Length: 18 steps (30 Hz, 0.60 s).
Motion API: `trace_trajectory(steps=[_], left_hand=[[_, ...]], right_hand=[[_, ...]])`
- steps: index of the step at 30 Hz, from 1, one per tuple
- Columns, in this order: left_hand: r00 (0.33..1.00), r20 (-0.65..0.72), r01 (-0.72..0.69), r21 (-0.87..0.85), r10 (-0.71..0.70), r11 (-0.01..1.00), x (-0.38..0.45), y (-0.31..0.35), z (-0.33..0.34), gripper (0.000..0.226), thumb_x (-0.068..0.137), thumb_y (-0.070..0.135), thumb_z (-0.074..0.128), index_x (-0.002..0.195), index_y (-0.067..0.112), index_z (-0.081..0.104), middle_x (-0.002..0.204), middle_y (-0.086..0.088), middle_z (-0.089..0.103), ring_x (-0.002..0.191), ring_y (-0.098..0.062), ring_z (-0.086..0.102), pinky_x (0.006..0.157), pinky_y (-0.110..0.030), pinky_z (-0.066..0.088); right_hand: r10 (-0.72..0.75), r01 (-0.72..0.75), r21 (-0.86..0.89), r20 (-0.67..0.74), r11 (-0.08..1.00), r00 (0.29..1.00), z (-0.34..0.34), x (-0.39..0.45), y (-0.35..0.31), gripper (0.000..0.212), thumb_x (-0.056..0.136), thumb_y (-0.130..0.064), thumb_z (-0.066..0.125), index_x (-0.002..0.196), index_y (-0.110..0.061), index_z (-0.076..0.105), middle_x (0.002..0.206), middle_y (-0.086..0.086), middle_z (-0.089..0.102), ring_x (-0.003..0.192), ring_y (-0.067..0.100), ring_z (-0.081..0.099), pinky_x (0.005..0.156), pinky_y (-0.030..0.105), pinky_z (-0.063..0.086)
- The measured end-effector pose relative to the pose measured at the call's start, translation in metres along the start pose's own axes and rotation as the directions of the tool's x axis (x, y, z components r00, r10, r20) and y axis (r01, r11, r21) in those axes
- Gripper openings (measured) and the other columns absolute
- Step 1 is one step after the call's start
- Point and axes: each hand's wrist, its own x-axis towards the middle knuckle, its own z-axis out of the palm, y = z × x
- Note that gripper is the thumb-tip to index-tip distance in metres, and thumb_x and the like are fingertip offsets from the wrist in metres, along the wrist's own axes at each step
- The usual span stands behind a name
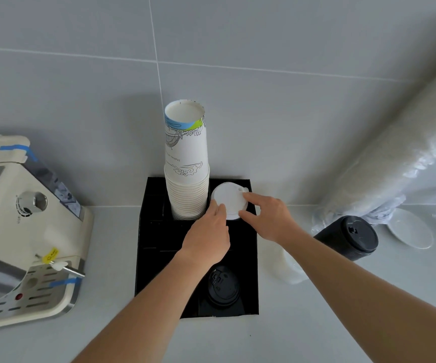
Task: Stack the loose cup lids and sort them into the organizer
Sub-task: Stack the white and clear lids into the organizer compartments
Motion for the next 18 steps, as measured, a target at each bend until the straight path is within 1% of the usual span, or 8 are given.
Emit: trace_trajectory(steps=[2, 4, 6, 9, 11, 13, 16, 18], left_hand=[[0.999, 0.018, 0.03, -0.081, -0.029, 0.996, -0.007, 0.002, -0.005, 0.053, 0.099, 0.023, 0.044, 0.148, 0.008, 0.029, 0.16, -0.008, 0.023, 0.138, -0.026, 0.039, 0.106, -0.034, 0.038], [0.997, 0.016, 0.082, -0.184, -0.08, 0.98, -0.016, 0.002, -0.007, 0.056, 0.099, 0.029, 0.045, 0.151, 0.013, 0.029, 0.16, -0.005, 0.028, 0.145, -0.021, 0.029, 0.115, -0.035, 0.028], [0.991, 0.008, 0.129, -0.323, -0.134, 0.938, -0.027, 0.002, -0.007, 0.055, 0.097, 0.032, 0.049, 0.148, 0.017, 0.036, 0.153, -0.003, 0.04, 0.141, -0.018, 0.036, 0.115, -0.036, 0.031], [0.978, 0.029, 0.184, -0.576, -0.206, 0.797, -0.046, 0.005, -0.007, 0.048, 0.094, 0.03, 0.058, 0.14, 0.019, 0.05, 0.139, 0.0, 0.056, 0.121, -0.011, 0.056, 0.101, -0.027, 0.045], [0.966, 0.079, 0.231, -0.698, -0.248, 0.678, -0.06, 0.01, -0.005, 0.041, 0.092, 0.028, 0.061, 0.133, 0.021, 0.058, 0.129, 0.002, 0.063, 0.107, -0.005, 0.061, 0.089, -0.018, 0.046], [0.94, 0.17, 0.302, -0.821, -0.296, 0.486, -0.073, 0.02, -0.001, 0.033, 0.091, 0.024, 0.063, 0.124, 0.02, 0.064, 0.121, 0.001, 0.068, 0.102, -0.007, 0.065, 0.091, -0.025, 0.051], [0.873, 0.36, 0.416, -0.902, -0.33, 0.118, -0.091, 0.038, 0.01, 0.023, 0.092, 0.017, 0.062, 0.114, 0.012, 0.067, 0.108, -0.007, 0.073, 0.099, -0.018, 0.071, 0.089, -0.034, 0.055], [0.844, 0.431, 0.453, -0.892, -0.319, -0.007, -0.099, 0.049, 0.019, 0.021, 0.093, 0.018, 0.062, 0.111, 0.01, 0.068, 0.105, -0.009, 0.074, 0.098, -0.021, 0.072, 0.084, -0.033, 0.056]], right_hand=[[0.027, -0.027, 0.038, -0.002, 0.999, 1.0, -0.005, -0.008, 0.002, 0.05, 0.092, -0.033, 0.062, 0.141, -0.03, 0.055, 0.127, -0.002, 0.068, 0.092, 0.018, 0.063, 0.079, 0.022, 0.042], [0.063, -0.061, 0.095, -0.022, 0.994, 0.998, -0.011, -0.017, 0.006, 0.051, 0.092, -0.036, 0.063, 0.142, -0.031, 0.055, 0.138, 0.0, 0.064, 0.114, 0.022, 0.064, 0.089, 0.024, 0.043], [0.102, -0.094, 0.172, -0.04, 0.981, 0.994, -0.018, -0.028, 0.012, 0.051, 0.092, -0.036, 0.065, 0.141, -0.028, 0.056, 0.141, -0.001, 0.061, 0.127, 0.019, 0.058, 0.098, 0.024, 0.039], [0.161, -0.129, 0.345, -0.068, 0.93, 0.985, -0.028, -0.051, 0.027, 0.047, 0.091, -0.031, 0.069, 0.137, -0.023, 0.061, 0.134, -0.004, 0.066, 0.126, 0.012, 0.059, 0.101, 0.022, 0.038], [0.204, -0.145, 0.466, -0.078, 0.873, 0.976, -0.034, -0.069, 0.036, 0.044, 0.09, -0.027, 0.071, 0.133, -0.022, 0.064, 0.129, -0.005, 0.069, 0.122, 0.011, 0.062, 0.107, 0.027, 0.042], [0.264, -0.174, 0.569, -0.08, 0.804, 0.961, -0.038, -0.087, 0.049, 0.042, 0.089, -0.023, 0.071, 0.131, -0.02, 0.065, 0.125, -0.005, 0.07, 0.117, 0.011, 0.064, 0.11, 0.033, 0.044], [0.347, -0.213, 0.692, -0.057, 0.689, 0.936, -0.038, -0.111, 0.071, 0.036, 0.09, -0.019, 0.07, 0.126, -0.019, 0.068, 0.118, -0.005, 0.072, 0.111, 0.015, 0.066, 0.106, 0.036, 0.047], [0.395, -0.221, 0.776, -0.04, 0.591, 0.918, -0.037, -0.124, 0.087, 0.027, 0.091, -0.015, 0.068, 0.118, -0.017, 0.07, 0.115, 0.001, 0.073, 0.109, 0.019, 0.067, 0.102, 0.039, 0.051]])
